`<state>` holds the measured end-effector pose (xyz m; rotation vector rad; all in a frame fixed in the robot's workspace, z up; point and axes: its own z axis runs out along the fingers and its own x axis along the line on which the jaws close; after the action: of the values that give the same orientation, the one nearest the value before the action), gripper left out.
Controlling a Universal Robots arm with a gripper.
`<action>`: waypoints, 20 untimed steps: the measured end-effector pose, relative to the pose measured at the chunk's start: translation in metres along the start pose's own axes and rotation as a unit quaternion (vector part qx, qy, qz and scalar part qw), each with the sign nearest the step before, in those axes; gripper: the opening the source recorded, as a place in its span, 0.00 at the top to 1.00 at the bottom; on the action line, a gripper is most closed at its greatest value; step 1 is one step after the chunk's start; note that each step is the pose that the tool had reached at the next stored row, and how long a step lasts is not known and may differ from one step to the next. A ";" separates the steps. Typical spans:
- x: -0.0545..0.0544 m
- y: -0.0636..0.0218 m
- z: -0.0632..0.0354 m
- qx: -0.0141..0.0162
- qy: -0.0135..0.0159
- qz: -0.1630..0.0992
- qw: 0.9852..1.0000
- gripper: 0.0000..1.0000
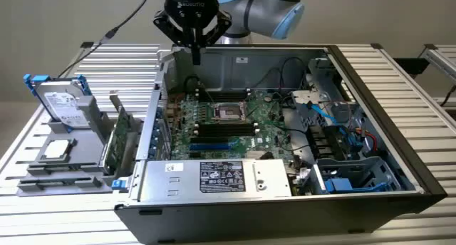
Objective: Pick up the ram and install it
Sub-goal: 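Reach for the ram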
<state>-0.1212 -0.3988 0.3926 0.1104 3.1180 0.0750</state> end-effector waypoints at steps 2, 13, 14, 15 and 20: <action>0.000 0.0000 0.0000 0.000 0.000 0.000 1.000 0.89; 0.012 -0.0008 -0.0003 0.000 0.001 0.000 1.000 0.89; 0.017 -0.0012 -0.0004 0.000 0.002 0.000 1.000 0.89; 0.021 -0.0015 -0.0004 0.000 0.002 0.000 1.000 0.89; 0.044 -0.0031 -0.0003 0.000 0.002 0.000 1.000 0.89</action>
<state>-0.1648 -0.3988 0.3919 0.1107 3.1229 0.0748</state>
